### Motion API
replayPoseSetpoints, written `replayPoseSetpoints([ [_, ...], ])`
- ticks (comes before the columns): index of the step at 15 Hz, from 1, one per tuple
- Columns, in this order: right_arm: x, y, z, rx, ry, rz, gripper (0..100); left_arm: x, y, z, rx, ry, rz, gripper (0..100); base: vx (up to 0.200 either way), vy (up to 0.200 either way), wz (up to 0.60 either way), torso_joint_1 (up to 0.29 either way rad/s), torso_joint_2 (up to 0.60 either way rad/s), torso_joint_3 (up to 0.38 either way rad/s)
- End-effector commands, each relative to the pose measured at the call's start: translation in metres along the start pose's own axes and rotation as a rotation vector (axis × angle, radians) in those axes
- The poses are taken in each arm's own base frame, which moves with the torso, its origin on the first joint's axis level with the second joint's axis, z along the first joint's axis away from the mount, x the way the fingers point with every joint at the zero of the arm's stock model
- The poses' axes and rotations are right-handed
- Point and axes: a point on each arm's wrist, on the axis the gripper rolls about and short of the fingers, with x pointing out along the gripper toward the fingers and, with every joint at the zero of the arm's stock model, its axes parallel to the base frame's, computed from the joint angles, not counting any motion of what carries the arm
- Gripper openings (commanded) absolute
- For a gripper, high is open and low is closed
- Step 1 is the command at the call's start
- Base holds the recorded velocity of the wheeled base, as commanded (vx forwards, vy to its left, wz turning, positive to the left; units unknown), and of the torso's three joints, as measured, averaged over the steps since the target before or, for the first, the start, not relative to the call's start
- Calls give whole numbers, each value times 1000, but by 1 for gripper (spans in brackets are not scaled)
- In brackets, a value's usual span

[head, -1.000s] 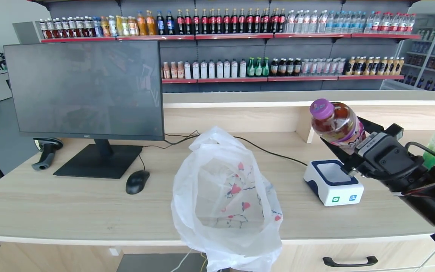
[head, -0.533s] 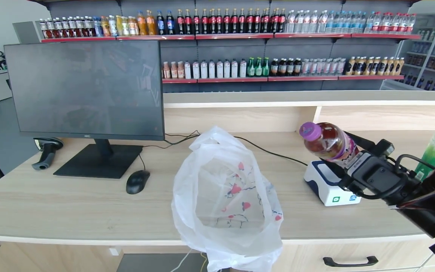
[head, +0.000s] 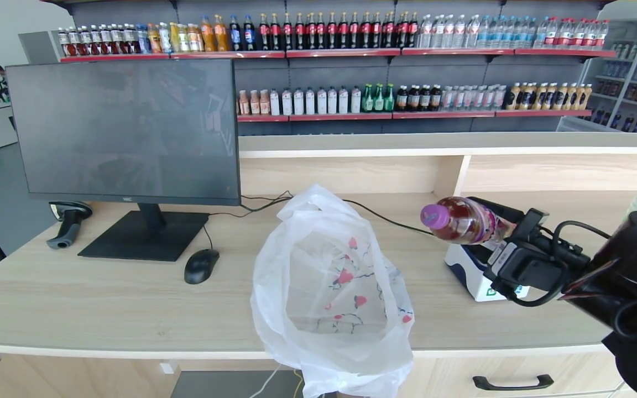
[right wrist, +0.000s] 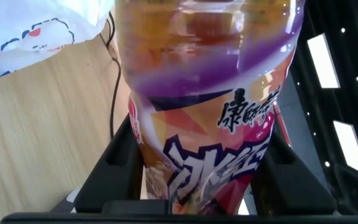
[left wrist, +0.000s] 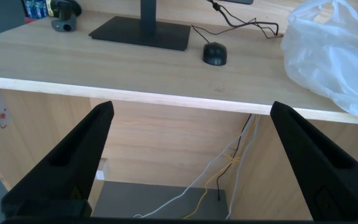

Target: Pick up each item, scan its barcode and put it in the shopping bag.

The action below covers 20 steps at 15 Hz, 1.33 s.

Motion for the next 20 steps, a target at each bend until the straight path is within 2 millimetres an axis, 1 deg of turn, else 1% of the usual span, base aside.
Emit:
replayPoseSetpoints([
  [1,1,6,-5,7,15,22,0,0,0,0,0,-1,0,100,0,0,0,0,0,0],
  [5,-3,6,-13,-9,44,22,0,0,0,0,-1,-1,0,100,0,0,0,0,0,0],
  [11,-4,16,-16,-11,58,60,0,0,0,0,6,-1,-1,100,0,0,0,0,0,0],
  [14,0,16,-18,-13,56,57,0,0,0,0,12,-1,-1,100,0,0,0,0,0,0],
  [20,-1,17,-18,-11,58,58,0,0,0,0,11,-1,-1,100,0,0,0,0,0,0],
])
